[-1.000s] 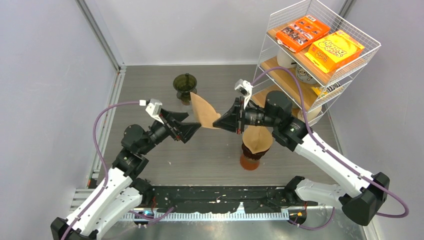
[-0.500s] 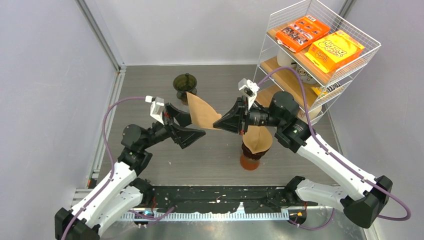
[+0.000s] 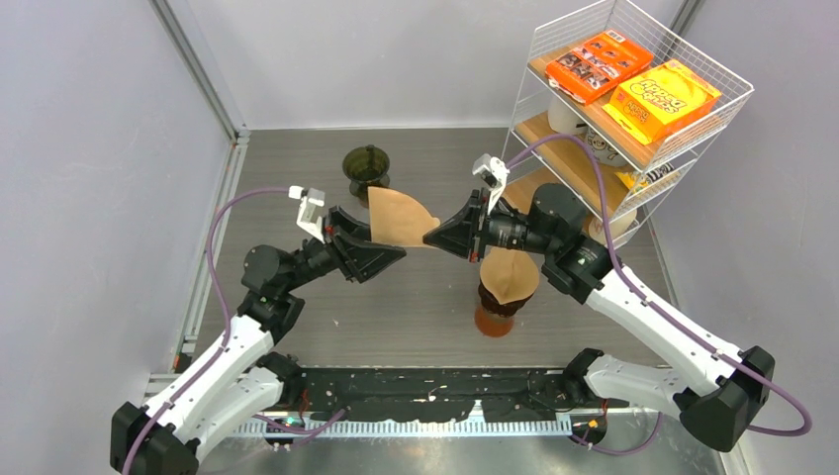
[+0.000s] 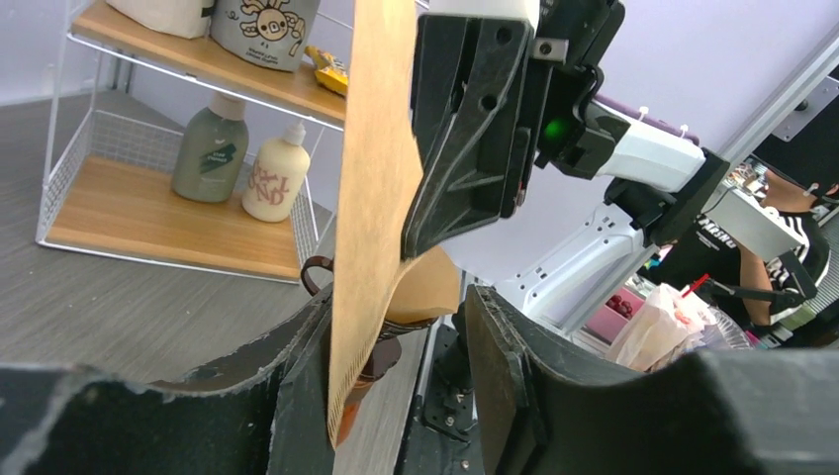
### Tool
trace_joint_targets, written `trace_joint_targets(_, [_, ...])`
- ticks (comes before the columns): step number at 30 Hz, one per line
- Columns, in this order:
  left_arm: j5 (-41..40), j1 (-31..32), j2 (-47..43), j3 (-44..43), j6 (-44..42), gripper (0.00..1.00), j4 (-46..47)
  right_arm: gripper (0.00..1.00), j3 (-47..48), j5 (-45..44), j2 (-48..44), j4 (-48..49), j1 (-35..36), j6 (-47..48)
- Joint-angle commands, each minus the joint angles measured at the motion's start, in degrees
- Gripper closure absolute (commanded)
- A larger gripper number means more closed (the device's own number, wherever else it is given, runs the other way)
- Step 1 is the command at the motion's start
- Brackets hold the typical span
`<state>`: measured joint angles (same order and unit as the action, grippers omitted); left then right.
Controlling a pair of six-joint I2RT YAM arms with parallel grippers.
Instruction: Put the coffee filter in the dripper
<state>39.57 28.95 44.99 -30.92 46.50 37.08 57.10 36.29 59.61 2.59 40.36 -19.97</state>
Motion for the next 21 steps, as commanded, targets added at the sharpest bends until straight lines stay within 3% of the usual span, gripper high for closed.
trace_joint_targets(1, [-1.6, -0.2, -0.4, -0.3, 0.1, 0.51, 2.8, 0.95, -1.6, -1.7, -0.6, 2.2, 0.1, -1.4])
trace_joint_targets(10, [-4.8, -0.2, 0.6, -0.5, -0.4, 0.77, 1.6, 0.95, -4.1, -4.0, -2.1, 4.8, 0.1, -2.7])
trace_joint_targets(13, [-6.7, -0.2, 1.4, -0.7, -0.7, 1.0, 1.3, 0.95, -5.1, -4.3, -2.3, 5.2, 0.0, -3.1])
trace_joint_targets(14, [-6.6, -0.2, 1.7, -1.1, -1.1, 1.0, 1.2, 0.95, -5.3, -4.1, -2.2, 5.3, 0.0, -3.1])
trace_joint_targets(19, [-1.8, -0.2, 3.2, -5.3, -7.4, 1.0, -4.6, 0.72, -5.7, -6.9, -4.5, 2.5, 0.0, -0.5])
trace_joint_targets(21, [-0.7, -0.2, 3.6, -7.2, -12.3, 1.0, -9.9, 0.55, -5.6, -10.5, -6.2, -0.2, -0.3, 1.6])
